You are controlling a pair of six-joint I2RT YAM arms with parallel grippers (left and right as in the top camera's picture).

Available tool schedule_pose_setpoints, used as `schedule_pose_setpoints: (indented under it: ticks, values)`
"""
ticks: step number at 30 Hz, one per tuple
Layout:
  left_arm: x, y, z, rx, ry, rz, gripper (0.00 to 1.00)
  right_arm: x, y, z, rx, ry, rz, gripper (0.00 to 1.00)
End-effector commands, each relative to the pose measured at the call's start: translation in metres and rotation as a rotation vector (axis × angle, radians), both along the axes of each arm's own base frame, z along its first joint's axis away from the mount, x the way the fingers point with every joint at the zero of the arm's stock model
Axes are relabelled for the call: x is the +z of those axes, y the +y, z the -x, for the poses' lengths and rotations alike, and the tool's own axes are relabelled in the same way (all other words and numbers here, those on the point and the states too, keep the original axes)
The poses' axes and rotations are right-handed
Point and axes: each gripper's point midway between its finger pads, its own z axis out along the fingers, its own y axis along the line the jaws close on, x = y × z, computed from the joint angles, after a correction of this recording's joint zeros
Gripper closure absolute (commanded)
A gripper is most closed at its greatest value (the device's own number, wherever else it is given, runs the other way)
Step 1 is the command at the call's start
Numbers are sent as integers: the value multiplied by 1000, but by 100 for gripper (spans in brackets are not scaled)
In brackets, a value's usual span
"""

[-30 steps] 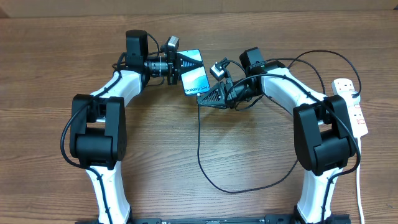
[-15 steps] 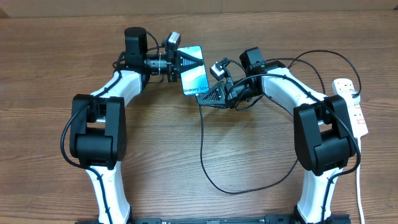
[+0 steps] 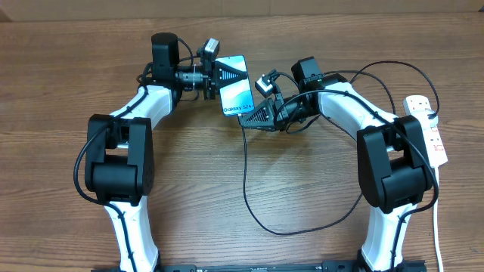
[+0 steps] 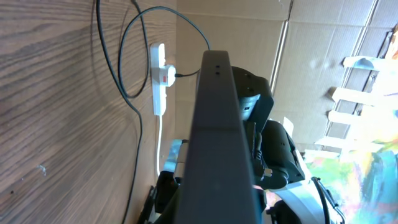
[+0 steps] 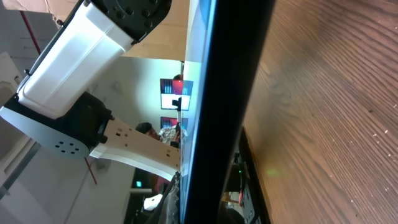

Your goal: Plug charger to phone and switch on socket

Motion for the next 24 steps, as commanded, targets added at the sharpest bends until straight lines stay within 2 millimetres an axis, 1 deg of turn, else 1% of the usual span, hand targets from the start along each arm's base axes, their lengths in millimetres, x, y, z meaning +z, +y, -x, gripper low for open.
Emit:
schedule_pose_setpoints:
  ticks: [1, 6, 16, 17, 19, 20, 22, 24]
  values:
    - [31, -20, 28, -148, -45, 63, 96, -4, -4, -14, -32, 25, 30, 96]
    - [31, -21, 30, -156, -52, 65, 96, -7, -2, -24, -56, 45, 66, 96]
    - [33, -21, 34, -180, -64, 79, 96, -4, -1, -29, -62, 32, 59, 96]
    - [33, -21, 34, -180, -65, 79, 96, -4, -1, -29, -62, 31, 59, 91]
    - [33, -21, 34, -178, -66, 78, 96, -4, -1, -29, -62, 31, 59, 46]
    - [33, -21, 33, -176, -66, 77, 96, -4, -1, -29, -62, 33, 59, 29]
    - [33, -20, 33, -174, -75, 78, 96, -4, -1, -29, -62, 32, 59, 11]
    - [33, -20, 33, -175, -91, 79, 96, -4, -2, -30, -65, 32, 59, 7]
